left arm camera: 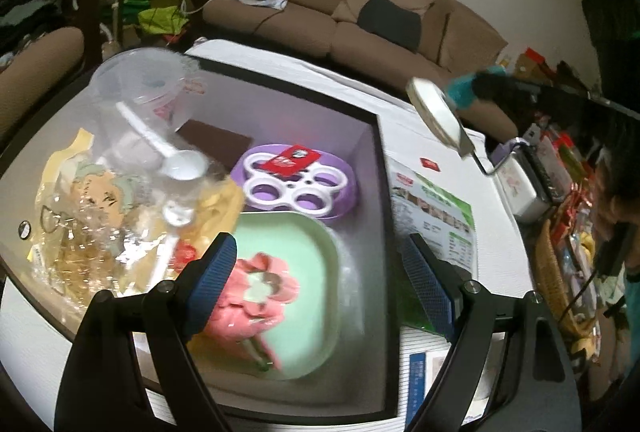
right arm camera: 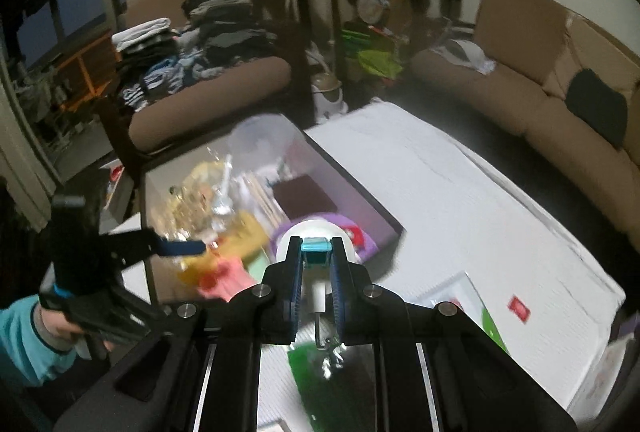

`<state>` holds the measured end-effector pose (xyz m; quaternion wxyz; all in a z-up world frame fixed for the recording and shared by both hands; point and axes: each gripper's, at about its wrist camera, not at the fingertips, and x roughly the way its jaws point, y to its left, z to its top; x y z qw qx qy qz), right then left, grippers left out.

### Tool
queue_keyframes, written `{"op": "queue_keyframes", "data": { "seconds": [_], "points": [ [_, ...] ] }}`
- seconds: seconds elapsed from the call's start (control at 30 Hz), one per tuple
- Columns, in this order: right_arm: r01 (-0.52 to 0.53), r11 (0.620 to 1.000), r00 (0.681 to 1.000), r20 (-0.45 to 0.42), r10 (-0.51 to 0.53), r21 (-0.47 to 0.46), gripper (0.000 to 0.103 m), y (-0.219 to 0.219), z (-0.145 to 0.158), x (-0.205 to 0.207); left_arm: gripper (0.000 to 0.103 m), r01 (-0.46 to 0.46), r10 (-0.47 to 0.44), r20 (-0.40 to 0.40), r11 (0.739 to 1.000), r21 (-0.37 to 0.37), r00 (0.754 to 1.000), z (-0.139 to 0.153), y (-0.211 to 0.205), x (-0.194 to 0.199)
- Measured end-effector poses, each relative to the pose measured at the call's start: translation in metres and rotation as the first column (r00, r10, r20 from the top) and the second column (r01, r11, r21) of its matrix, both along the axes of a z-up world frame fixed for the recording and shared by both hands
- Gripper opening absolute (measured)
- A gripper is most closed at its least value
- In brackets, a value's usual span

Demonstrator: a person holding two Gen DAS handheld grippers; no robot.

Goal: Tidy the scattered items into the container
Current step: 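Lower the white item into the box and open the right tool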

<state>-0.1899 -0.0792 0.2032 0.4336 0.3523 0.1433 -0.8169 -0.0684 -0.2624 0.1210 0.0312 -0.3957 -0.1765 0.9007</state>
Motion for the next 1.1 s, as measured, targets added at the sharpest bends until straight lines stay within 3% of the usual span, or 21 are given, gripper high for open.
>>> {"op": "queue_keyframes", "data": {
  "seconds": [0.2, 0.33, 0.53, 0.7, 0.77, 0.83, 1.0, 1.1],
  "points": [
    [-0.052, 0.998, 0.999, 0.017, 0.051, 0.019, 0.012, -0.071, -0.011, -0.030, 0.084, -0.112, 0.112, 0.009, 0.993, 0.020, 0.994, -0.003, -0.052, 0.015],
    [-0.088, 0.993, 0.996, 0.023, 0.087, 0.077, 0.012, -0.122, -0.038, -0.051, 0.084, -0.147, 0.147, 0.023, 0.989, 0.011, 0.989, -0.010, -0.072, 0.021],
    [-0.134, 0.976, 0.990, 0.056, 0.126, 0.170, 0.012, -0.173, -0.091, -0.068, 0.084, -0.142, 0.142, 0.043, 0.990, 0.007, 0.989, -0.015, -0.073, 0.017],
    [-0.187, 0.958, 0.981, 0.084, 0.173, 0.217, 0.013, -0.196, -0.112, -0.056, 0.084, -0.143, 0.143, 0.031, 0.990, 0.000, 0.989, -0.011, -0.068, 0.016],
    [-0.164, 0.960, 0.986, 0.063, 0.154, 0.225, 0.024, -0.191, -0.111, -0.055, 0.084, -0.137, 0.137, 0.032, 0.991, -0.004, 0.990, -0.011, -0.065, 0.016],
    [-0.135, 0.972, 0.990, 0.057, 0.126, 0.194, 0.050, -0.178, -0.102, -0.056, 0.084, -0.133, 0.133, 0.028, 0.991, -0.007, 0.991, -0.009, -0.061, 0.016],
    [-0.074, 0.994, 0.994, 0.092, 0.067, 0.075, 0.054, -0.127, -0.074, -0.051, 0.084, -0.113, 0.113, -0.004, 0.994, 0.009, 0.994, -0.001, -0.048, 0.013],
    [-0.063, 0.997, 0.994, 0.096, 0.060, 0.031, 0.070, -0.103, -0.061, -0.039, 0.084, -0.099, 0.098, -0.018, 0.995, -0.034, 0.995, 0.005, -0.033, 0.010]
  ]
}}
